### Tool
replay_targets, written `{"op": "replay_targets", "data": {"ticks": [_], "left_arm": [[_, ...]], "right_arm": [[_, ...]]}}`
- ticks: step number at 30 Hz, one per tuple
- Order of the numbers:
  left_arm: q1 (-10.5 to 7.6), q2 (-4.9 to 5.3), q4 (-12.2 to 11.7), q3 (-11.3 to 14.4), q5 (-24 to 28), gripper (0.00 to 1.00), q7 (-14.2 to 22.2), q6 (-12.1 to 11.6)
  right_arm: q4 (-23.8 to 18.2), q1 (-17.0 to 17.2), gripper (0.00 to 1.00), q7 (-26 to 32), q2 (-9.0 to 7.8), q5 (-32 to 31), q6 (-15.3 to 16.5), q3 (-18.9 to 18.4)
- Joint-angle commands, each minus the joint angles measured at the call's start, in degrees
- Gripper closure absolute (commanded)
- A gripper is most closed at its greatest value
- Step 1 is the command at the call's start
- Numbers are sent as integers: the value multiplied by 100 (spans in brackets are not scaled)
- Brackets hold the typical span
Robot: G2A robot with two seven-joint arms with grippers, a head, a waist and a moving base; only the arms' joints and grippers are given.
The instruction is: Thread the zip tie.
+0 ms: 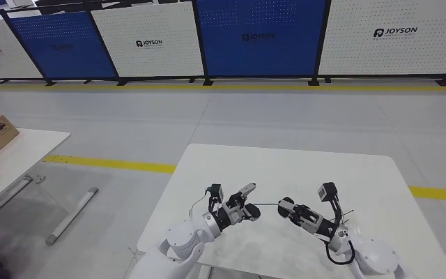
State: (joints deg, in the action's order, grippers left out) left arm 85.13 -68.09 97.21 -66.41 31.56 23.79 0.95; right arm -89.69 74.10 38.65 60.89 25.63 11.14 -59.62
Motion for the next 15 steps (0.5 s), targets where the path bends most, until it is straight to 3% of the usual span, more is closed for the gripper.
{"op": "replay_targets", "data": {"ticks": [1, 9, 15], "left_arm": [[-89, -22, -80, 115, -24, 0, -110, 44], [-93, -24, -69, 128, -38, 0, -108, 19], [-128, -50, -139, 301, -141, 0, -11, -452]], "right_arm": [[0, 0, 100, 0, 0, 0, 0, 0], [-2, 16, 100, -47, 5, 3, -52, 3], [97, -120, 100, -101, 71, -33, -219, 124]]}}
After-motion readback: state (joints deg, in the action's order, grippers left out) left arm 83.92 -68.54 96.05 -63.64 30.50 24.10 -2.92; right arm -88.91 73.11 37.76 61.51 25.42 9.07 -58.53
